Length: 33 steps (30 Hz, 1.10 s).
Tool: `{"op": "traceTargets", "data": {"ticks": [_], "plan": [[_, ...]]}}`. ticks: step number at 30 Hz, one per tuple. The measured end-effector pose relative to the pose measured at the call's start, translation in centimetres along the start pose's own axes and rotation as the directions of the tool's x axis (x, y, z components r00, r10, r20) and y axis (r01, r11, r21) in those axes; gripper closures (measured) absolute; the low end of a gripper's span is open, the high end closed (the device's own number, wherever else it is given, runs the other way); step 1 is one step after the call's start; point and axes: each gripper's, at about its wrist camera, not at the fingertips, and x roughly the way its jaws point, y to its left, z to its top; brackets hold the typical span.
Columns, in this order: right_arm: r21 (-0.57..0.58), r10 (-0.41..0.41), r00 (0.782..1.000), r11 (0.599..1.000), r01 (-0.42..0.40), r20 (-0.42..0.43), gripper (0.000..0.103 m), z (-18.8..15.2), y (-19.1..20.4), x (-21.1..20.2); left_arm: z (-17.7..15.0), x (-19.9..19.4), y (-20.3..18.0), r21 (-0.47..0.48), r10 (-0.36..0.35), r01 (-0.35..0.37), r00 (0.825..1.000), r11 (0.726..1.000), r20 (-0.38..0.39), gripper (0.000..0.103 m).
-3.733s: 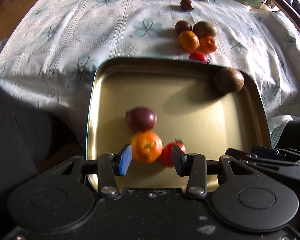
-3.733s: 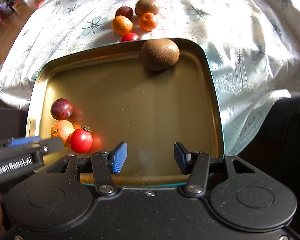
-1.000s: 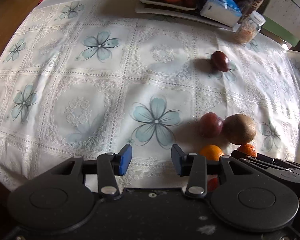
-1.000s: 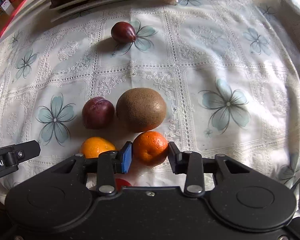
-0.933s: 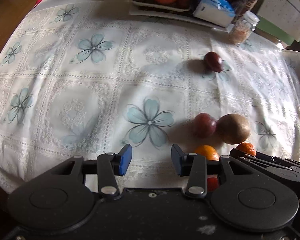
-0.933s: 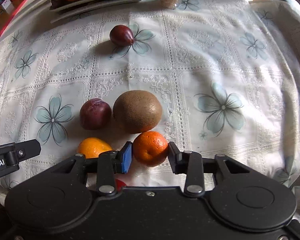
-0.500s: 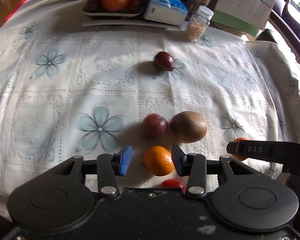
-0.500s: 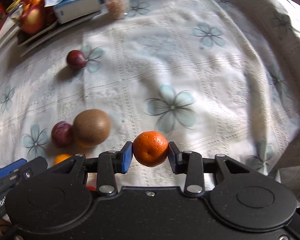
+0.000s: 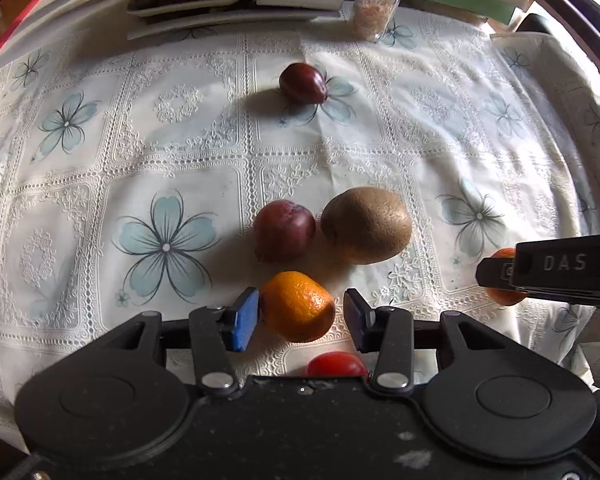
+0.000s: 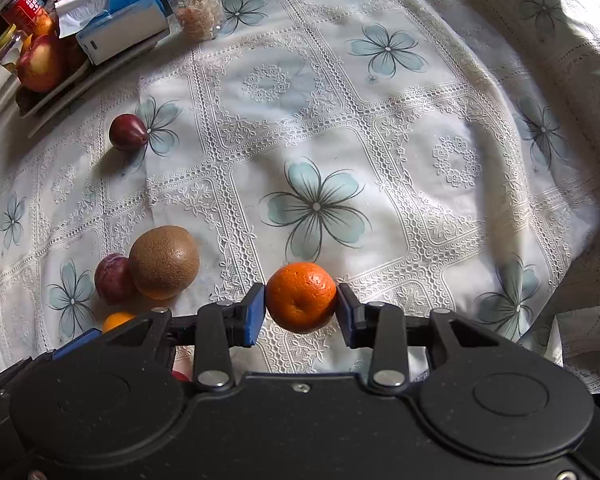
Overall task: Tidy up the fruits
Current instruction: 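Close the right tool on a mandarin while the left tool grasps another mandarin, then carry the mandarins in both tools over the tray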
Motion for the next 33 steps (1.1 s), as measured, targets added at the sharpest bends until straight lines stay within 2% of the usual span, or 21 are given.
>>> {"op": "traceTargets", "data": {"ticks": [7, 12, 16, 21, 25, 29, 33], "plan": [[-0.016, 0.006, 1.000, 1.000, -0.006, -0.004, 0.057, -0.3, 0.3, 0.1, 0.4, 1.5, 1.0, -0.075, -0.003, 0.000, 0.999, 0.997, -0.050, 0.058], [-0.030, 0.008, 1.000, 1.000, -0.009, -0.009, 0.057, -0.5, 0.3, 0.2, 0.3, 1.6, 1.1, -0.070, -0.009, 0.006, 0.998, 0.998, -0.054, 0.059], [-0.033, 0.014, 1.000, 0.999, -0.015, -0.016, 0.057, -0.4, 0.3, 0.2, 0.1, 1.3, 1.1, -0.059, 0.009, -0.011, 0.999, 0.998, -0.032, 0.061], [-0.038, 0.023, 1.000, 0.999, -0.024, -0.013, 0.057, -0.5, 0.3, 0.1, 0.1, -0.7, 1.8, -0.057, 0.052, -0.050, 0.998, 0.997, 0.038, 0.061], [-0.048, 0.029, 0.998, 0.999, -0.026, 0.049, 0.057, -0.9, 0.3, -0.8, -0.7, -3.3, 2.9, -0.061, 0.054, -0.049, 0.995, 0.997, 0.088, 0.061], [-0.075, 0.035, 0.989, 0.997, -0.025, 0.146, 0.056, -1.7, 0.3, -2.9, -2.8, -5.9, 3.9, -0.064, 0.074, -0.068, 0.992, 0.996, 0.099, 0.061], [-0.100, 0.106, 0.973, 0.991, -0.087, 0.206, 0.056, -3.9, 0.0, -5.0, -6.1, -8.0, 4.6, -0.109, 0.058, -0.047, 0.993, 0.993, 0.105, 0.061]]}}
